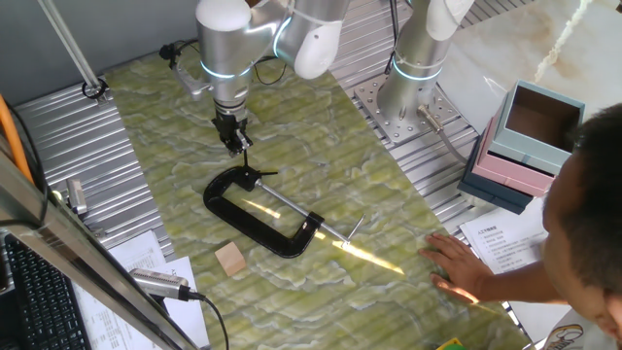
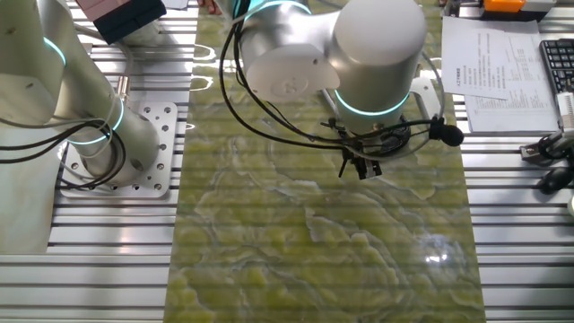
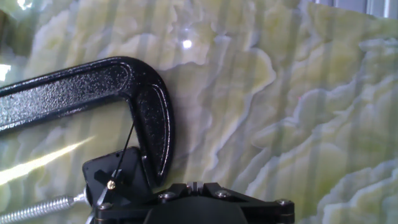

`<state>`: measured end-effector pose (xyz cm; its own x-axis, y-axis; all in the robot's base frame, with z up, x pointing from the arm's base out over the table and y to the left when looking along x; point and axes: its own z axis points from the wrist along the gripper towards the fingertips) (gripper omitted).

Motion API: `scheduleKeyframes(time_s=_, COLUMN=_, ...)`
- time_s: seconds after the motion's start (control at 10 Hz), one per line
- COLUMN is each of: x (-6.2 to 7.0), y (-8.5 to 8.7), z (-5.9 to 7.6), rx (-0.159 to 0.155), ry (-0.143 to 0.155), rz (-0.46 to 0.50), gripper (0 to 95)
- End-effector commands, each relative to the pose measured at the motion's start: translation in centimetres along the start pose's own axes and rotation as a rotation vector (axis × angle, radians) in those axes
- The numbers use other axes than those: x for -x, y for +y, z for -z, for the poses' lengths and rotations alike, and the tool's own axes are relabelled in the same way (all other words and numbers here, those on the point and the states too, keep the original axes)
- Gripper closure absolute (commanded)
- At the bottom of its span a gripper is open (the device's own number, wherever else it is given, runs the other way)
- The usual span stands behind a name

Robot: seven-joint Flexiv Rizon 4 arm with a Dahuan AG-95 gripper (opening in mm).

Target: Turn the hands of a clock

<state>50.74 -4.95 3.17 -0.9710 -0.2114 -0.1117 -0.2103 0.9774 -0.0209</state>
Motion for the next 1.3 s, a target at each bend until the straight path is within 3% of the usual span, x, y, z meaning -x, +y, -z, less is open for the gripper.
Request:
scheduleKeyframes(time_s=0.1, x=-0.1, y=0.0, z=0.2, rx=0.0, ry=0.009, rz=0.01, gripper=95.0)
scheduleKeyframes(time_s=0.5, x=-0.3, y=0.0, z=0.1, rx=0.012, ry=0.049, rz=0.059, gripper=95.0)
scheduleKeyframes(time_s=1.3, x=-2.0, y=0.5, z=-0.3, rx=0.013, ry=0.067, rz=0.099, gripper=95.0)
